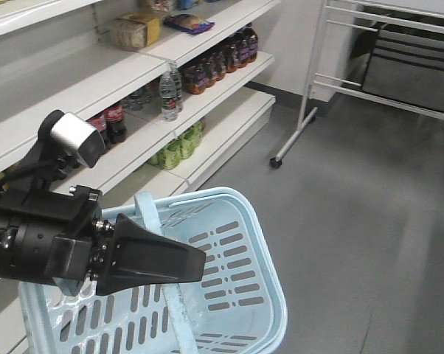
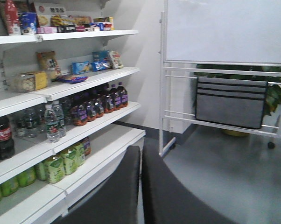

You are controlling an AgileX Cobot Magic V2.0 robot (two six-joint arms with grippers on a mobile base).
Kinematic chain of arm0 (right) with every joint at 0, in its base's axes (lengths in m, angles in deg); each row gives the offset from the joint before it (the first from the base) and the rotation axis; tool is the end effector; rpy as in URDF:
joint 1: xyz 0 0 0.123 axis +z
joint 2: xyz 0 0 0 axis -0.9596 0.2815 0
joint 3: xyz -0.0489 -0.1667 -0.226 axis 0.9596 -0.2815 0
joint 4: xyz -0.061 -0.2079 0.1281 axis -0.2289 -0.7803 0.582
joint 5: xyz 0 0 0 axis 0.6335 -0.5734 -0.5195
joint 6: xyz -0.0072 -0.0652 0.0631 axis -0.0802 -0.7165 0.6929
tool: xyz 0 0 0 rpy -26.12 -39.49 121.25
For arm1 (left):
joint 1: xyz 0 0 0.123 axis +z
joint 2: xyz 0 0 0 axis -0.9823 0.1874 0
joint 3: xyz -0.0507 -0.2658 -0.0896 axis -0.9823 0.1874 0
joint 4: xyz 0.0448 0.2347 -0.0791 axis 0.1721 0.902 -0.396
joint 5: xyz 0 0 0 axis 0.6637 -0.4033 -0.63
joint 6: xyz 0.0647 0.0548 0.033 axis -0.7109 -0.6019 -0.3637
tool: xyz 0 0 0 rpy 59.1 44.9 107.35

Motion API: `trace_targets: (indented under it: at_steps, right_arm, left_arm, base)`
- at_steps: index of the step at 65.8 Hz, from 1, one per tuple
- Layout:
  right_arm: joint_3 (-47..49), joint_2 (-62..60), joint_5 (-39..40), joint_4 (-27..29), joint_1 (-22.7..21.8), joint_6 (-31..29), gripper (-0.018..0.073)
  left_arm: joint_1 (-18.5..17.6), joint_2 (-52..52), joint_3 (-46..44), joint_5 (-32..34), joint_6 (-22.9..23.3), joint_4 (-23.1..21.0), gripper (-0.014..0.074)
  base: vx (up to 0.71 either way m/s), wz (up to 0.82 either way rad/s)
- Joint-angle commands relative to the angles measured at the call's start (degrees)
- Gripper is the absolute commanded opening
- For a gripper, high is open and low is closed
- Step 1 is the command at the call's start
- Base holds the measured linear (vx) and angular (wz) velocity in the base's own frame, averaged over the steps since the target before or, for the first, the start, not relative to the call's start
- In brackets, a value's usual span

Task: Place coke in basket with both arms
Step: 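Turn the base away from the shelf holding the basket in the left gripper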

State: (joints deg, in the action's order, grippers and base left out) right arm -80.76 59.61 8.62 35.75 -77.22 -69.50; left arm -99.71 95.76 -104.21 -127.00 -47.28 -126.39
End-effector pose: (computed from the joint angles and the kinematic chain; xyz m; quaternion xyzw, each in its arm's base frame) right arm 0.0566 -0.0039 0.2002 0.0276 0.6978 -0.0186 0.7155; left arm 0.1725 -0.1543 0.3397 0.2328 0.7398 -0.6054 0.1788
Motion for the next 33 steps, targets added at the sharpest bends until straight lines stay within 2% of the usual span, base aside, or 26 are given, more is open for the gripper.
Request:
trace_targets:
  at_steps: [1, 33]
  right_arm:
    - [-0.45, -0.73, 4.2, -0.55, -0.32, -0.42, -0.0002]
    - [-0.45, -0.73, 4.2, -0.55, -0.32, -0.42, -0.0002]
  left_arm:
    - [-0.23, -1.5, -1.41, -2.79, -0.56, -5.18, -0.0006]
    - [-0.23, -1.5, -1.41, -2.79, -0.56, -5.18, -0.0006]
  base:
    - [-0.05, -0.5]
    - [-0.02, -0.48]
